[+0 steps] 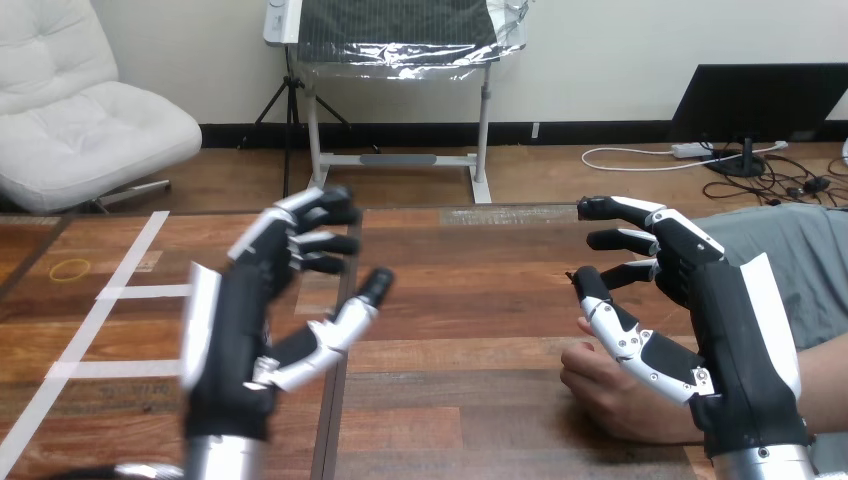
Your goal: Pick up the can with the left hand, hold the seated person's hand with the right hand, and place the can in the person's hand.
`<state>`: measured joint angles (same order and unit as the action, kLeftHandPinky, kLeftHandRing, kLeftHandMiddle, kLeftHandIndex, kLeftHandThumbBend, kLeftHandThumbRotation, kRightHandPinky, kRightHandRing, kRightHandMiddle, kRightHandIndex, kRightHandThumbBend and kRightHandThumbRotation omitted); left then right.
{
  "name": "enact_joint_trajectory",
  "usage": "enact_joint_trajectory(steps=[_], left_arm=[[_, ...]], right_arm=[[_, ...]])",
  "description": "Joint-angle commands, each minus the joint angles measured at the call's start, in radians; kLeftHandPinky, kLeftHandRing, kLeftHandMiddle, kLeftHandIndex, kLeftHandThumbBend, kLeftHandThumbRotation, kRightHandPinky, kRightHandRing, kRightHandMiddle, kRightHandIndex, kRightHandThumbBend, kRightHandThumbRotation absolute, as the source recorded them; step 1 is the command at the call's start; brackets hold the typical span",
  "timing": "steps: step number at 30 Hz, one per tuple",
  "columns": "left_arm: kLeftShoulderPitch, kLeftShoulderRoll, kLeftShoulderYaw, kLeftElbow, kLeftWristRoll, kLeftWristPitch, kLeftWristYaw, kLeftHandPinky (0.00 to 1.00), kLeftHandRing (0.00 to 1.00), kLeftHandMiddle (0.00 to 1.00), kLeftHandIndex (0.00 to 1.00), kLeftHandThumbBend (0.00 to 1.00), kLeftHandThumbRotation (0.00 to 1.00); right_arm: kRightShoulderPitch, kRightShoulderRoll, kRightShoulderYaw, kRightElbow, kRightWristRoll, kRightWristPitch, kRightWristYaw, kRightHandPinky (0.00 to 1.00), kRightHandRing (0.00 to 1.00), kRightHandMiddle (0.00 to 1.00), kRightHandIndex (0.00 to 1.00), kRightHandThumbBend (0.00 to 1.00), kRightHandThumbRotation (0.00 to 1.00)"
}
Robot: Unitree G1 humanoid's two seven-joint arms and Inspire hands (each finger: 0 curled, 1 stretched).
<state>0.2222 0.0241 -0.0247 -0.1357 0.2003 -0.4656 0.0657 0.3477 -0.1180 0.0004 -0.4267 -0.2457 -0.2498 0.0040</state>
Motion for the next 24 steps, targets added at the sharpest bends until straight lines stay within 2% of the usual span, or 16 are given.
enact_joint_trajectory(steps=[1, 7, 11, 14, 24], left_arm=[[-0.066, 0.079, 0.067, -0.126, -0.002, 0.081, -0.037, 0.66, 0.70, 0.74, 0.76, 0.61, 0.07], [-0.094, 0.177, 0.128, -0.173, 0.006, 0.153, -0.098, 0.71, 0.73, 0.77, 0.78, 0.64, 0.08], [-0.112, 0.254, 0.169, -0.209, 0.019, 0.229, -0.152, 0.74, 0.76, 0.79, 0.79, 0.67, 0.11], [-0.128, 0.301, 0.193, -0.217, 0.021, 0.264, -0.182, 0.74, 0.77, 0.80, 0.80, 0.69, 0.13], [-0.176, 0.428, 0.232, -0.192, 0.036, 0.326, -0.256, 0.75, 0.79, 0.82, 0.81, 0.73, 0.16]], right_arm=[[-0.070, -0.008, -0.003, -0.009, 0.013, -0.023, 0.003, 0.56, 0.71, 0.80, 0.71, 0.39, 0.00], [-0.072, -0.007, -0.001, -0.011, 0.014, -0.015, 0.004, 0.56, 0.71, 0.80, 0.71, 0.39, 0.00], [-0.074, -0.008, -0.001, -0.010, 0.014, -0.014, 0.006, 0.56, 0.71, 0.81, 0.71, 0.39, 0.00], [-0.076, -0.007, 0.000, -0.008, 0.014, -0.013, 0.006, 0.56, 0.71, 0.81, 0.71, 0.39, 0.00], [-0.079, -0.004, 0.001, -0.011, 0.009, -0.004, 0.009, 0.56, 0.72, 0.81, 0.71, 0.39, 0.00]])
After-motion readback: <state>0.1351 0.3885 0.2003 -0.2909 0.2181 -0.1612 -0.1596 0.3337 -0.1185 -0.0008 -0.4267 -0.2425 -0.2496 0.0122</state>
